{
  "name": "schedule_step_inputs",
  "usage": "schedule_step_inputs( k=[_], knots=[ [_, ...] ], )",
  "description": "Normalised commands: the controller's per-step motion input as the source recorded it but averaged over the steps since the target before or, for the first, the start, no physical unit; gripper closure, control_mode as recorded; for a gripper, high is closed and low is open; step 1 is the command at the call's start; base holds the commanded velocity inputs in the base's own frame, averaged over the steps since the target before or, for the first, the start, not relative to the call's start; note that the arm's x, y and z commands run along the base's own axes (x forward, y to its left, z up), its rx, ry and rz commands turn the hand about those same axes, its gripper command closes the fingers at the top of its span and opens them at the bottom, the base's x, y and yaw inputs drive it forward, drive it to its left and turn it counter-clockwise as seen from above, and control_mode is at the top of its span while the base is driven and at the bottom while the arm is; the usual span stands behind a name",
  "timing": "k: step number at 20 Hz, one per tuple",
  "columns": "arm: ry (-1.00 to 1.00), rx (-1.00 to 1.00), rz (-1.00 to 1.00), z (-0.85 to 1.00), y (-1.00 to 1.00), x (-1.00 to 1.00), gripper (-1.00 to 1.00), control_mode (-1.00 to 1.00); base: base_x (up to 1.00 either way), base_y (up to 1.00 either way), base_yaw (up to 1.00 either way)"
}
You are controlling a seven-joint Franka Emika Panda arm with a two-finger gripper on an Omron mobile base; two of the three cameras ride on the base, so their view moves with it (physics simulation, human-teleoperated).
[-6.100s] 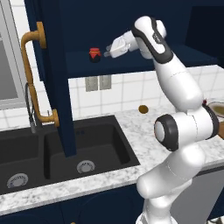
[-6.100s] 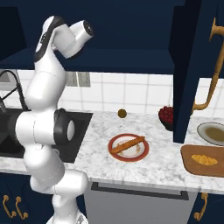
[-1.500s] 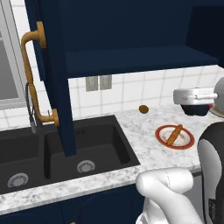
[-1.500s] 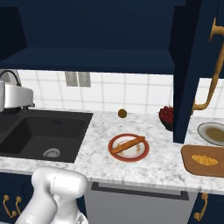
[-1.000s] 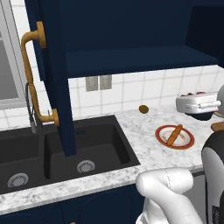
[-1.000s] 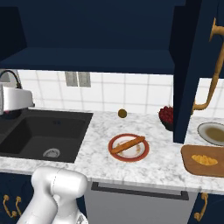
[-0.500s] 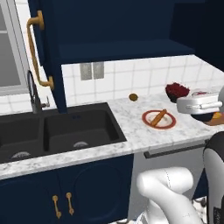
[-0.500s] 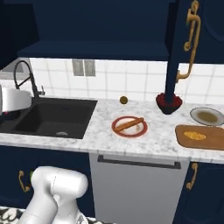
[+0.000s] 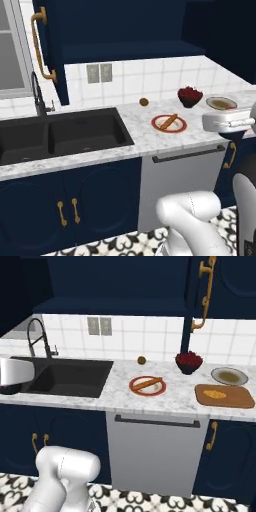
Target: From the different types of pastries on the counter, select a croissant and place it on the cutting board. Then retrieve a jar of jam from the cabinet and place it alongside the croissant on the cutting board.
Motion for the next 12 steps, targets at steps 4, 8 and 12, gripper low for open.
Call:
schedule_step_inputs(
  k=[4, 8, 12],
  knots=[
    [0.00, 0.00, 0.00, 0.00, 0.00, 0.00, 1.00, 1.00, -0.24, -0.80, 0.01],
    [0.00, 0.00, 0.00, 0.00, 0.00, 0.00, 1.00, 1.00, -0.42, -0.98, 0.02],
    [0.00, 0.00, 0.00, 0.00, 0.00, 0.00, 1.00, 1.00, -0.48, -1.00, 0.03]
  ],
)
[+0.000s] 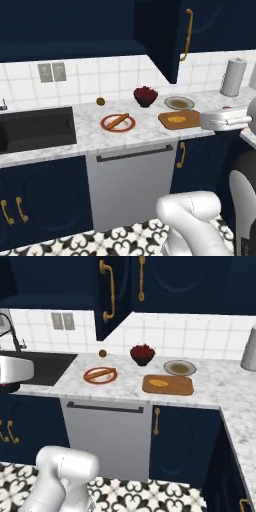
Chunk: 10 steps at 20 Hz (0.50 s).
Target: From the different types of pastries on the counter, select a croissant and place it on the cutting board. Then retrieve a jar of jam from the cabinet and place it alongside the croissant on the cutting board.
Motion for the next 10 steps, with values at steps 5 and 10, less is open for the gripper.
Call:
schedule_step_inputs(
  k=[5, 10],
  knots=[
    [0.00, 0.00, 0.00, 0.00, 0.00, 0.00, 1.00, 1.00, -0.38, -1.00, 0.03],
    [0.00, 0.00, 0.00, 0.00, 0.00, 0.00, 1.00, 1.00, -0.04, -0.37, 0.02]
  ],
)
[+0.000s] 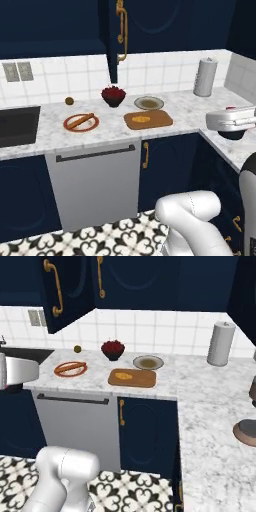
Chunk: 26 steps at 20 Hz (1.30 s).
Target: From the different types of pastries on the counter, select a croissant and place it on the cutting board. Then retrieve a jar of jam from the cabinet and place it alongside the croissant on the cutting board.
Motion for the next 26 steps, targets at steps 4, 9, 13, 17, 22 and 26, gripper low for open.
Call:
schedule_step_inputs(
  k=[4, 9, 13, 17, 22, 26],
  knots=[
    [0.00, 0.00, 0.00, 0.00, 0.00, 0.00, 1.00, 1.00, 0.73, -0.11, 0.00],
    [0.00, 0.00, 0.00, 0.00, 0.00, 0.00, 1.00, 1.00, 0.68, -0.62, 0.00],
    [0.00, 0.00, 0.00, 0.00, 0.00, 0.00, 1.00, 1.00, 0.00, -0.87, 0.00],
    [0.00, 0.00, 0.00, 0.00, 0.00, 0.00, 1.00, 1.00, 0.86, -0.12, 0.00],
    [0.00, 0.00, 0.00, 0.00, 0.00, 0.00, 1.00, 1.00, 0.97, -0.11, 0.00],
    [0.00, 0.00, 0.00, 0.00, 0.00, 0.00, 1.00, 1.00, 0.85, -0.25, 0.00]
  ],
)
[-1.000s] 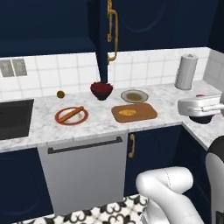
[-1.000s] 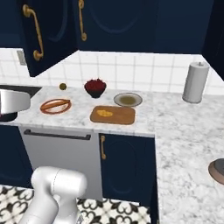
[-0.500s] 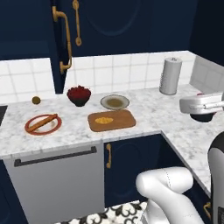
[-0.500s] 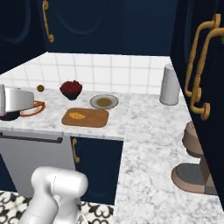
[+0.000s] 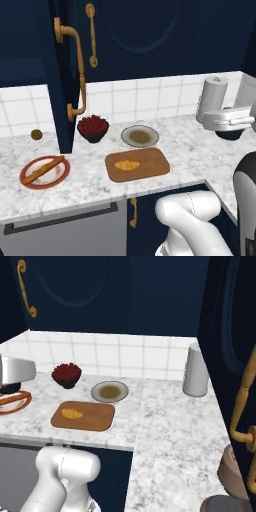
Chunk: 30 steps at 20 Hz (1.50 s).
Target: From the different types of pastries on the counter, select a croissant and place it on the cutting board. Then retrieve a jar of jam from the cabinet and place it alongside the croissant on the cutting board.
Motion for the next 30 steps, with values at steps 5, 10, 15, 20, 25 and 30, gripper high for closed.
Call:
schedule_step_inputs(
  k=[5, 10, 15, 20, 25, 30],
  knots=[
    [0.00, 0.00, 0.00, 0.00, 0.00, 0.00, 1.00, 1.00, 0.50, -0.09, 0.00],
    [0.00, 0.00, 0.00, 0.00, 0.00, 0.00, 1.00, 1.00, 0.18, 0.00, 0.00],
    [0.02, -0.01, 0.01, -0.52, -0.03, 0.24, 1.00, -1.00, 0.01, 0.00, 0.00],
    [0.00, -0.03, 0.16, -0.89, -0.09, 0.33, 1.00, -1.00, 0.00, 0.00, 0.00],
    [-0.16, 0.00, 0.40, -0.81, -0.18, 0.05, 1.00, -1.00, 0.00, 0.00, 0.00],
    [-0.21, -0.01, 0.51, -0.24, -0.19, 0.28, 1.00, -1.00, 0.00, 0.00, 0.00]
  ],
)
